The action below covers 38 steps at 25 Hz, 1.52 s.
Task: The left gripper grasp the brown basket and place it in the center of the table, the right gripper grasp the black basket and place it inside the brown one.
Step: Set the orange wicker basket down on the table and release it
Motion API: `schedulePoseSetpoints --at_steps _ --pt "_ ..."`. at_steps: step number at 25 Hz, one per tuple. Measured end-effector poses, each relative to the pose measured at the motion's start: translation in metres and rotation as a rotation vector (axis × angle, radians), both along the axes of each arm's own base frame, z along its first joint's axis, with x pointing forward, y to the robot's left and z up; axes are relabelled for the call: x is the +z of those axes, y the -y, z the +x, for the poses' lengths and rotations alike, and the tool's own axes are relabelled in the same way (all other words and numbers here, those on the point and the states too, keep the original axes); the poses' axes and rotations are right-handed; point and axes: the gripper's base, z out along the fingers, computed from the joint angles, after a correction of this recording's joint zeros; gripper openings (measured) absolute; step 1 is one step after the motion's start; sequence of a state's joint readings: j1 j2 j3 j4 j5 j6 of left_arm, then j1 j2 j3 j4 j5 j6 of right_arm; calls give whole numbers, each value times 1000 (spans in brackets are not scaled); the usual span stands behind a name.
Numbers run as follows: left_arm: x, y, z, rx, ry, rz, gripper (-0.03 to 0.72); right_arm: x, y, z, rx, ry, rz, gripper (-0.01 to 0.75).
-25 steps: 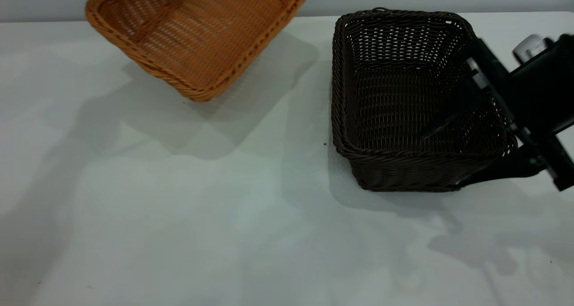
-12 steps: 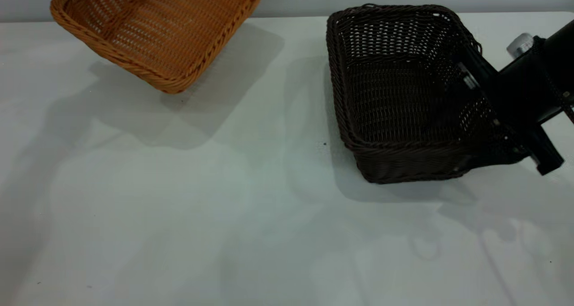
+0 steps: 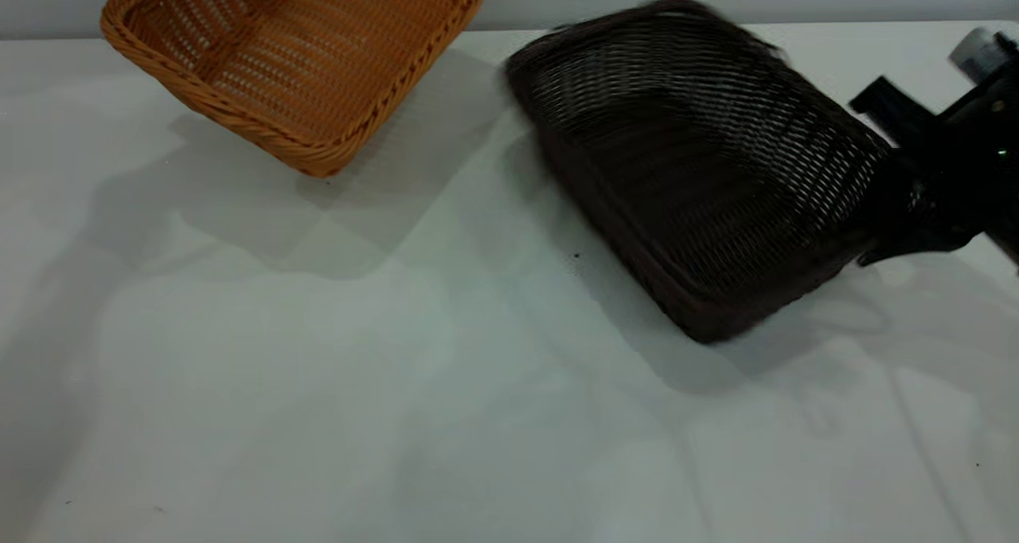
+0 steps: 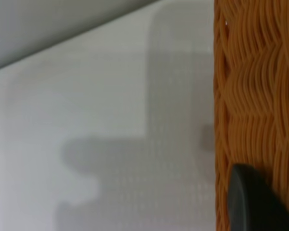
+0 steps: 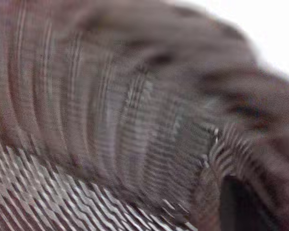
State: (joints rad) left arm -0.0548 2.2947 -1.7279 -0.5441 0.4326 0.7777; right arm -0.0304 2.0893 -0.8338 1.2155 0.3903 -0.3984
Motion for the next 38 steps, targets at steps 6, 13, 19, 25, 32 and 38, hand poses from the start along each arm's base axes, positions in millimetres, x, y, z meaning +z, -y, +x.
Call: schedulePoseSetpoints --at_steps 6,13,19,25,32,38 --pt "-4 8 -12 -156 -90 16 78 20 64 10 38 128 -34 79" --pt "-7 56 -32 -565 -103 103 78 106 139 26 10 406 -40 79" --pt "-8 125 -59 -925 -44 171 78 131 157 13 63 446 -72 79" --pt "-22 193 -88 -1116 6 223 78 131 162 9 81 435 -101 79" --pt "-37 218 -101 -1182 20 317 78 131 162 9 88 432 -98 79" --pt "-51 218 -99 -1114 -7 307 90 131 162 9 88 432 -97 79"
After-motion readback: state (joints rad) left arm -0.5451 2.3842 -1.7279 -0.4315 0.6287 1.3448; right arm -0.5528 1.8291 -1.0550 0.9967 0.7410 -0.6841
